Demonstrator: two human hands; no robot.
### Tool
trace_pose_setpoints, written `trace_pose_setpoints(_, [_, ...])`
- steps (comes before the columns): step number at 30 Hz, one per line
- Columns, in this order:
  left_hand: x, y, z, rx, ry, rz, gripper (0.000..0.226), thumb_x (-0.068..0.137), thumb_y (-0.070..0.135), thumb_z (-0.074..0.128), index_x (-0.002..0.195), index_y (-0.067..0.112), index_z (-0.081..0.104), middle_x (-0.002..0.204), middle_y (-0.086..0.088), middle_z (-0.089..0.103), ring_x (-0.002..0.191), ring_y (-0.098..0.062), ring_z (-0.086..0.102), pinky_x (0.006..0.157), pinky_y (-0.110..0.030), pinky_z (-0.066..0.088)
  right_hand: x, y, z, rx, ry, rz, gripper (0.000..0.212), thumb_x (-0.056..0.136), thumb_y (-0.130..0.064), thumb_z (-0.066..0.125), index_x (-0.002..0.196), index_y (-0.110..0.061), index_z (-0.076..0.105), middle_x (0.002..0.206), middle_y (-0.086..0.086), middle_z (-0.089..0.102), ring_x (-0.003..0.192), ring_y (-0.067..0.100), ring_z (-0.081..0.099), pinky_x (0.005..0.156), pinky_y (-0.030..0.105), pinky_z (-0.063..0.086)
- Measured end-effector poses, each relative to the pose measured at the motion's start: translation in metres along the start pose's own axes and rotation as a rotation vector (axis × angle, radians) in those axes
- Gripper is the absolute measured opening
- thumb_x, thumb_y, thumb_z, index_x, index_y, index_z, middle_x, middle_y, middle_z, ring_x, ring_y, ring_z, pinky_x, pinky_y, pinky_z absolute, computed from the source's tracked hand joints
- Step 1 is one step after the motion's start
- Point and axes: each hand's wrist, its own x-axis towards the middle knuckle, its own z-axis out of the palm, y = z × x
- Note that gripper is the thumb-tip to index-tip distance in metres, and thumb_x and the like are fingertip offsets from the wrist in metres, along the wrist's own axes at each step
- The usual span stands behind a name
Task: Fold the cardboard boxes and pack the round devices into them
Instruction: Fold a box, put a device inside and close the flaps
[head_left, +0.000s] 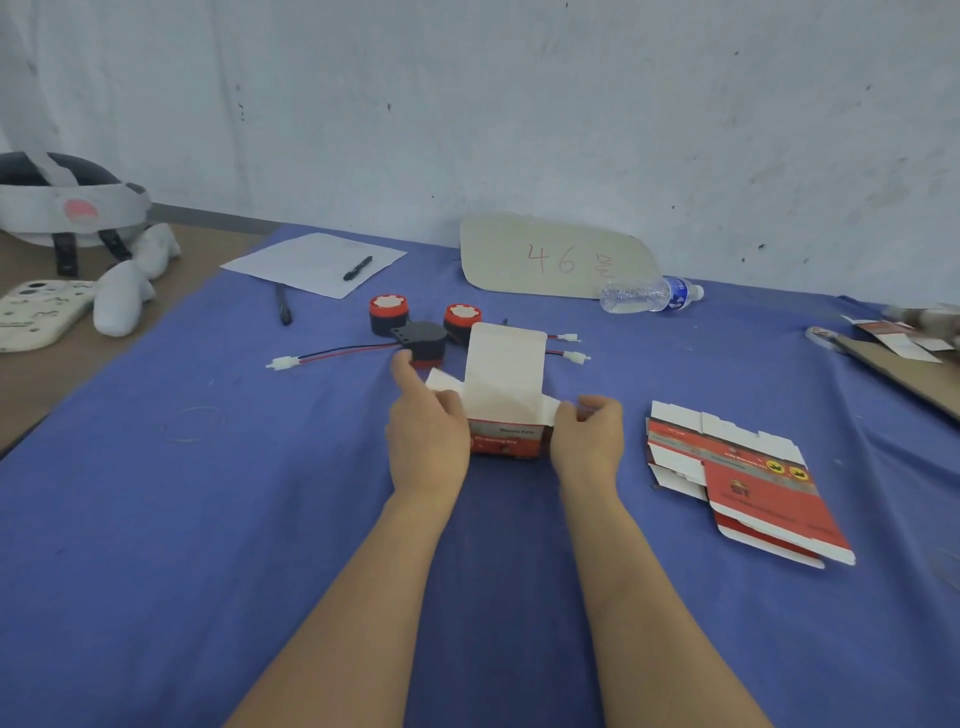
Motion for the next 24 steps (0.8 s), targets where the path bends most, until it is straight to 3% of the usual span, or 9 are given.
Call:
trace_pose_setpoints(3, [0.009,-0.007,0.002,0.038,-0.111,-0.033,0.024,0.097,0.01,0.038,0.1,0.006,0.061,0.094,-0.009,0.057,0.075,-0.019,0.051,0.058,-0.029,0.035,0.0,0.003,0.0,-0.295,-0.049,-0.132,0.039,0.099,-0.022,0.04,0.065,-0.005,0.047,0.083,0.011,0.052,0.063,0.016,0.041,0.046,0.023,0.025])
trace_pose_setpoints(5, [0.01,-0.006,-0.002,0.142,-0.179,-0.024,0.035,0.096,0.007,0.036,0.063,0.007,0.048,0.073,-0.007,0.048,0.059,-0.015,0.04,0.048,-0.026,0.027,-0.002,0.0,-0.001,-0.422,-0.115,-0.134,0.052,0.102,-0.036,0.033,0.056,-0.01,0.038,0.067,0.006,0.046,0.058,0.016,0.04,0.046,0.026,0.024])
trace_pose_setpoints(7, [0.009,-0.003,-0.006,0.24,-0.253,-0.028,0.038,0.095,0.01,0.037,0.057,0.01,0.039,0.066,-0.005,0.04,0.061,-0.017,0.036,0.05,-0.033,0.034,-0.003,-0.003,-0.002,-0.46,-0.15,-0.125,0.06,0.1,-0.048,0.029,0.055,-0.011,0.041,0.061,0.002,0.047,0.061,0.019,0.045,0.047,0.028,0.026])
trace_pose_setpoints(9, [0.011,0.0,-0.011,0.388,-0.302,-0.046,0.033,0.096,0.02,0.039,0.075,0.005,0.06,0.087,-0.01,0.052,0.085,-0.026,0.046,0.077,-0.042,0.046,-0.006,-0.005,-0.001,-0.468,-0.162,-0.142,0.062,0.098,-0.053,0.029,0.055,-0.011,0.043,0.06,0.002,0.047,0.059,0.017,0.044,0.048,0.029,0.026])
trace_pose_setpoints(11, [0.019,0.0,-0.015,0.506,-0.265,-0.043,0.029,0.096,0.029,0.043,0.106,0.011,0.065,0.115,-0.011,0.051,0.109,-0.032,0.045,0.094,-0.043,0.039,-0.006,-0.004,0.0,-0.485,-0.169,-0.166,0.052,0.1,-0.043,0.033,0.059,-0.012,0.041,0.062,0.001,0.045,0.061,0.019,0.043,0.048,0.029,0.026])
trace_pose_setpoints(14, [0.038,-0.003,-0.022,0.548,-0.112,0.028,0.038,0.093,0.025,0.051,0.13,0.019,0.049,0.137,-0.01,0.037,0.127,-0.032,0.034,0.103,-0.043,0.028,-0.004,-0.002,-0.002,-0.411,-0.164,-0.166,0.026,0.097,-0.024,0.039,0.082,-0.009,0.054,0.082,0.002,0.055,0.082,0.025,0.05,0.058,0.028,0.038])
trace_pose_setpoints(17, [0.06,-0.017,-0.024,0.594,-0.096,0.007,0.064,0.093,0.013,0.048,0.15,0.018,0.02,0.159,-0.009,0.009,0.147,-0.032,0.001,0.117,-0.051,0.002,-0.006,-0.004,-0.001,-0.343,-0.149,-0.159,0.038,0.097,-0.025,0.042,0.13,-0.01,0.052,0.127,0.007,0.054,0.113,0.025,0.052,0.09,0.035,0.046])
trace_pose_setpoints(21, [0.07,-0.044,-0.019,0.676,-0.148,-0.086,0.064,0.097,0.014,0.04,0.153,0.015,0.01,0.159,-0.007,0.013,0.147,-0.034,-0.006,0.115,-0.057,-0.006,-0.006,-0.003,0.002,-0.332,-0.107,-0.228,0.04,0.097,-0.032,0.043,0.131,-0.012,0.053,0.132,0.007,0.049,0.117,0.023,0.048,0.091,0.034,0.046])
trace_pose_setpoints(24, [0.068,-0.048,-0.016,0.691,-0.123,-0.065,0.04,0.099,0.025,0.041,0.138,0.017,0.043,0.138,-0.011,0.044,0.135,-0.035,0.026,0.114,-0.05,0.011,-0.005,-0.002,0.004,-0.351,-0.111,-0.238,0.039,0.097,-0.033,0.043,0.129,-0.013,0.053,0.133,0.008,0.047,0.119,0.024,0.045,0.092,0.035,0.046])
